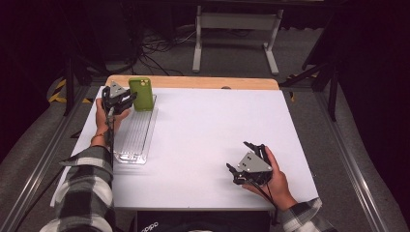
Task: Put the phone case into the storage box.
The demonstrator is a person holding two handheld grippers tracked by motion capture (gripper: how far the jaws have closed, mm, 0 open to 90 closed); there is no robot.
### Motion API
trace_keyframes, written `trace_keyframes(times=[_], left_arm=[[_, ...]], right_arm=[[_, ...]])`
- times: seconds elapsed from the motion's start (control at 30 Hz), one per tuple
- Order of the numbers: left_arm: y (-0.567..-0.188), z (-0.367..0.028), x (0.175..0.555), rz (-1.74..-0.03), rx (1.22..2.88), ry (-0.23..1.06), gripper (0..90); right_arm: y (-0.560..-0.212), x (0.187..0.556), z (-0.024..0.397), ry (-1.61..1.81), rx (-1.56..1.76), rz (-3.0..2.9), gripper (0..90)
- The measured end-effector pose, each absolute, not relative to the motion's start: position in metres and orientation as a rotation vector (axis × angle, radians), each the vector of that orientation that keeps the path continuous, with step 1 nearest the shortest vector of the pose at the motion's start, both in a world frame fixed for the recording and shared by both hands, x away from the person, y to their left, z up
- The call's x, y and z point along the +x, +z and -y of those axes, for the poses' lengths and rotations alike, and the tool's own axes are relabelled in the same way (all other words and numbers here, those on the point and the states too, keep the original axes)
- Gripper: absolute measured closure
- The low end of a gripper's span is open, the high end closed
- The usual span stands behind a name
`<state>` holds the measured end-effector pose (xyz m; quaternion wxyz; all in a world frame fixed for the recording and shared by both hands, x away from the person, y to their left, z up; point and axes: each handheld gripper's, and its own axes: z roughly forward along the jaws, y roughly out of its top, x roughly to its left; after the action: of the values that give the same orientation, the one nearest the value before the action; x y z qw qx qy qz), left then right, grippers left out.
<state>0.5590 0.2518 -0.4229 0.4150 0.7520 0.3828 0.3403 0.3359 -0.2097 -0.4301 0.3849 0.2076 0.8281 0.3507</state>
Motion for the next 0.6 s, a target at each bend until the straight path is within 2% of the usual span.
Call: trace_keyframes(times=[0.6], left_arm=[[-0.4222,-0.2507,0.5626,-0.993,1.895,0.882,67.8]], right_arm=[[-0.4308,0.3359,0.2087,0.885,0.525,-2.117,12.0]])
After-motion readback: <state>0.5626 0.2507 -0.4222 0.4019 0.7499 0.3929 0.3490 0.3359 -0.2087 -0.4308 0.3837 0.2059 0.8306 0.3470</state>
